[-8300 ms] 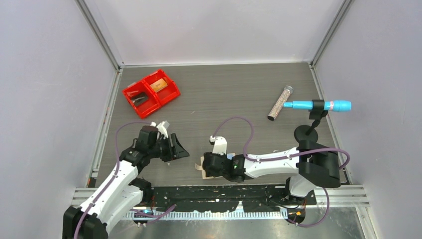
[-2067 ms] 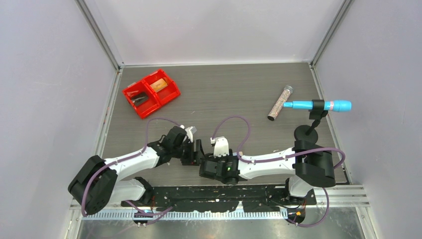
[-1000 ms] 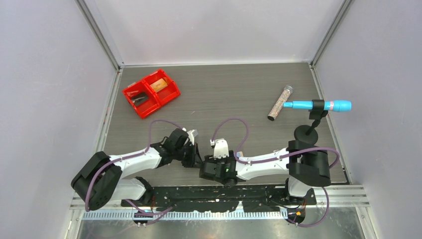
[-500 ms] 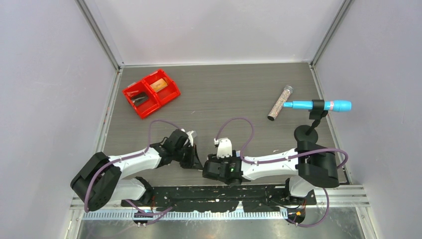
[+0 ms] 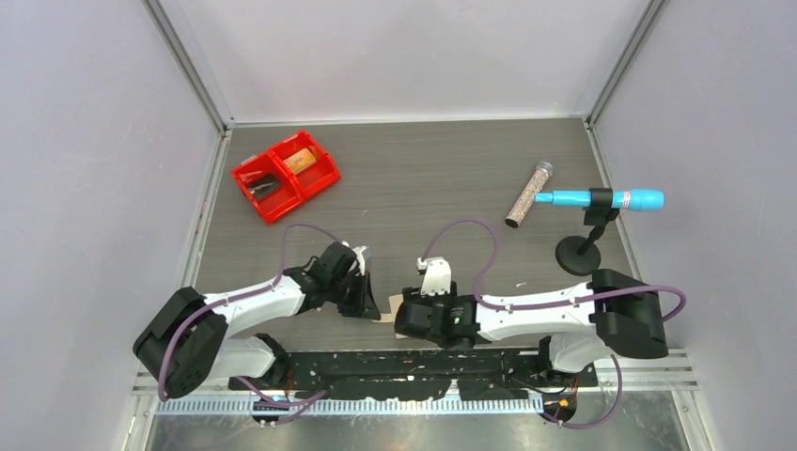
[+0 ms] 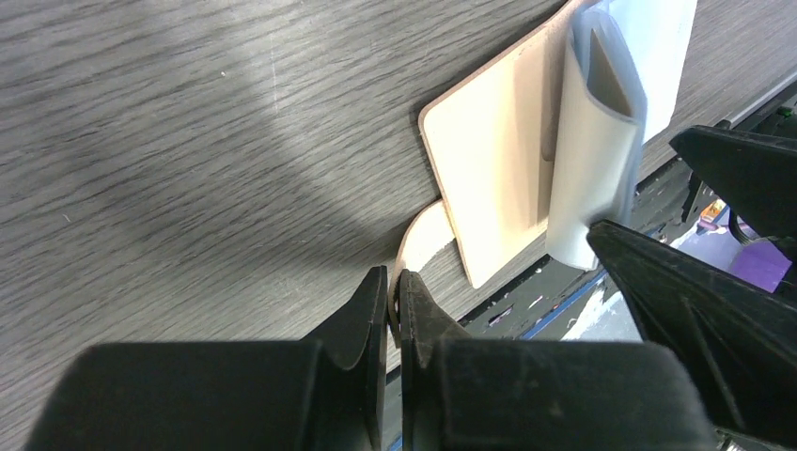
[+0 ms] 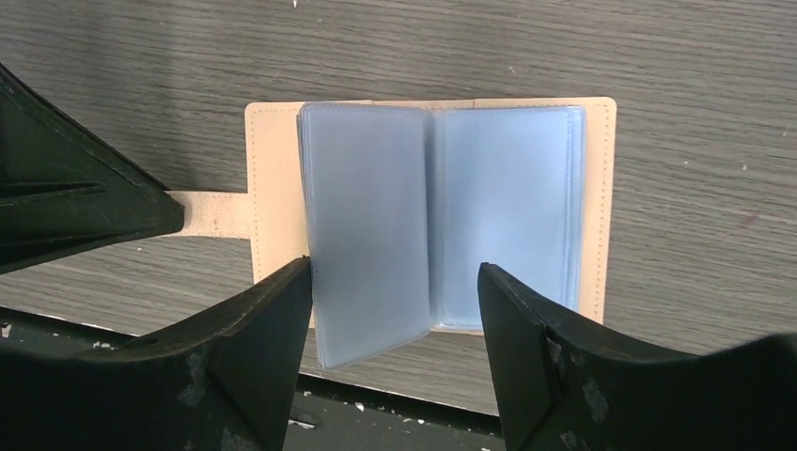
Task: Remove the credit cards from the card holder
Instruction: Remove the credit card from the card holder.
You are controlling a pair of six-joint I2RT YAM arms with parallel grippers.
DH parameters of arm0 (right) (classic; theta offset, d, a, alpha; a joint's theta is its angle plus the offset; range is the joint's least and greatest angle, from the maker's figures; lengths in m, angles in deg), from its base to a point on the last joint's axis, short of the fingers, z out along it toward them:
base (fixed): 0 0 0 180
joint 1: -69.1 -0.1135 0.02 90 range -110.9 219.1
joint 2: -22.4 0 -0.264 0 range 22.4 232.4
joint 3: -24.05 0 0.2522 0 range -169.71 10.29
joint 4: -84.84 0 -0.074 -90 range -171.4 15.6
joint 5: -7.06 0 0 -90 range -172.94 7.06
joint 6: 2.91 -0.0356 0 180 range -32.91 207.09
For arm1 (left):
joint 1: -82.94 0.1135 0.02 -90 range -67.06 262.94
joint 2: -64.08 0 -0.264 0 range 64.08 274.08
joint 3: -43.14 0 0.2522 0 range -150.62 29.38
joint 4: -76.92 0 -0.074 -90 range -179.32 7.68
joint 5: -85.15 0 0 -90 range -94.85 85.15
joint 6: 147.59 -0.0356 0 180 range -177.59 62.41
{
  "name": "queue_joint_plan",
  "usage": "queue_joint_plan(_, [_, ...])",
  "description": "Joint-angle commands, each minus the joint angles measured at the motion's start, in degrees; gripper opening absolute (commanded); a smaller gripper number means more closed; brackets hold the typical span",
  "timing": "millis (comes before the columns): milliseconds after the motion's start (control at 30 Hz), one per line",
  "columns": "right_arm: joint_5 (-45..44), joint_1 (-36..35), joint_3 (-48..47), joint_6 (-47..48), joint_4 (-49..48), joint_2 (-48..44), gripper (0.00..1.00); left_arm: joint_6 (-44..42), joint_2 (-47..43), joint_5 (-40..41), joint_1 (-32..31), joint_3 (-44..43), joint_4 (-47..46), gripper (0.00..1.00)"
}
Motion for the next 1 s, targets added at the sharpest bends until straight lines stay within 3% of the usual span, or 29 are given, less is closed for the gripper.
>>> queue_joint_plan(0, [-3.49,-0.37,1.92,-1.88,1.29,-3.69,0.71,-1.65,-0.86,1.35,-0.22,-2.24,1.87,0.0])
queue_joint_plan(667, [-4.08,0.28,8.67,-1.6,-0.82,-12.36,0.73,-4.82,-0.18,6.33,-0.23,-8.93,10.53,0.0])
queue_joint_plan(800, [-2.61,0.35,9.03,1.95,-3.72,-14.82,0.72,-5.47,-1.28,8.14,-0.21,-10.9,13.58,0.09])
queue_joint_plan(967, [0.43,1.99,12.78,5.31,-10.69,-18.58,0.71,-4.34,-3.35,8.19,-0.23,-12.03,15.17,0.3])
